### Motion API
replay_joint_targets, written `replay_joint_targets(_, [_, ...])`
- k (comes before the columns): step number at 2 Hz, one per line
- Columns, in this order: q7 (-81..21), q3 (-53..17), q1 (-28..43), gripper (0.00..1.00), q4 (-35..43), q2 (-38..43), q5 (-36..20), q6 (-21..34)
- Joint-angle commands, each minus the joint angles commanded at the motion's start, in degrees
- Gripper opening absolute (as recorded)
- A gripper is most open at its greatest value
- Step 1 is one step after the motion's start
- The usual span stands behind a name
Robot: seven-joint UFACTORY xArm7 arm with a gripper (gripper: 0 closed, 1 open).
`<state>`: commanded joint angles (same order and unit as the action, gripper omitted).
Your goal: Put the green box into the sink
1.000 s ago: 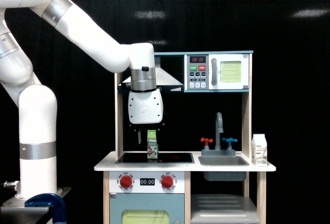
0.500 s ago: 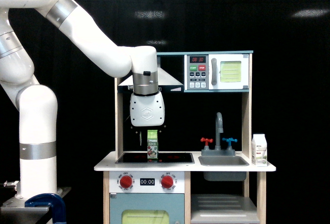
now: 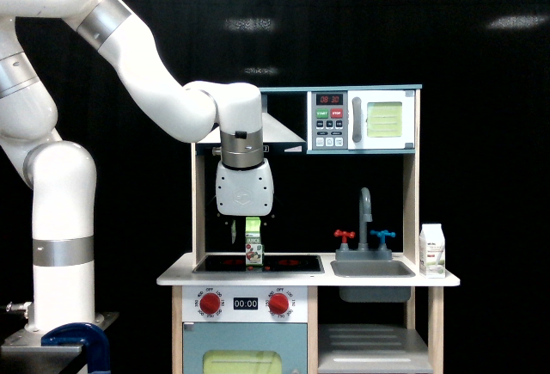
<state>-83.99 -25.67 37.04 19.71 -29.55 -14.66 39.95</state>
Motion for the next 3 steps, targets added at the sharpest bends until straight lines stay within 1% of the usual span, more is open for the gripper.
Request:
replay_joint_targets(1, [3.2, 4.3, 1.3, 1.00, -2.2, -2.5, 0.7, -1.2])
replay_joint_targets(2, [5.3, 4.6, 3.9, 1.00, -2.7, 0.1, -2.7, -6.1])
replay_joint_targets(3, [8.2, 7.0, 11.0, 1.00, 2.3, 8.3, -8.5, -10.6])
